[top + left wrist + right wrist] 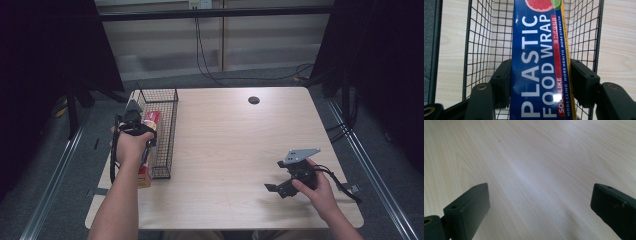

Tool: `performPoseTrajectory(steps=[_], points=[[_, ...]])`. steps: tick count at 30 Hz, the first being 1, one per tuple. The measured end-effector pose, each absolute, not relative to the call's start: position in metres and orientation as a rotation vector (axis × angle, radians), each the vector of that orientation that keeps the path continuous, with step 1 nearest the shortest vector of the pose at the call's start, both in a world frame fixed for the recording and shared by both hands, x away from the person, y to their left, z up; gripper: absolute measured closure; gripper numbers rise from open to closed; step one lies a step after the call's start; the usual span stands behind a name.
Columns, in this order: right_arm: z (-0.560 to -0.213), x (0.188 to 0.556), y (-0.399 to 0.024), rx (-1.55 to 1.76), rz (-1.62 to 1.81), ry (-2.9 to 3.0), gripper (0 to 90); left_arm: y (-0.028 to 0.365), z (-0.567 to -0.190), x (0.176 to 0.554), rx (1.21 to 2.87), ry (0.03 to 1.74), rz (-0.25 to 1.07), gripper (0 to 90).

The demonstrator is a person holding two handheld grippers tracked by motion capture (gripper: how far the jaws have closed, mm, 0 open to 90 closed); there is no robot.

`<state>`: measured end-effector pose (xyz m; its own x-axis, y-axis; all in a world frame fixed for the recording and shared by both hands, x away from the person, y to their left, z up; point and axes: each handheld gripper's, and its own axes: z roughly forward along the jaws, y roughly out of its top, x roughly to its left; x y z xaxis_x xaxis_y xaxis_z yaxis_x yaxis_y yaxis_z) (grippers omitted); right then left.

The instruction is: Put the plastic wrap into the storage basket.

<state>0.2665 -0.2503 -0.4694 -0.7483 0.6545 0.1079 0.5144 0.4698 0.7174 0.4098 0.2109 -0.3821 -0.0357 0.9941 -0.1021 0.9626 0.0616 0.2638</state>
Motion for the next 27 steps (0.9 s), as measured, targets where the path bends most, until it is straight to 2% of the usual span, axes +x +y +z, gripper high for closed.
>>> performPoseTrajectory(steps=[4,10,23,27], points=[[-0.469,0.267,-0.25,1.022,1.138,2.527,2.2,0.212,-0.381,0.409,1.954,2.081,0.184,39.6],[-0.469,0.266,-0.249,1.021,1.137,2.529,2.2,0.217,-0.375,0.409,1.913,2.058,0.191,32.1],[-0.468,0.267,-0.249,1.01,1.142,2.531,2.2,0.215,-0.364,0.408,1.951,1.956,0.159,18.7],[-0.468,0.266,-0.249,1.008,1.142,2.536,2.2,0.213,-0.359,0.407,1.941,1.929,0.15,18.6]])
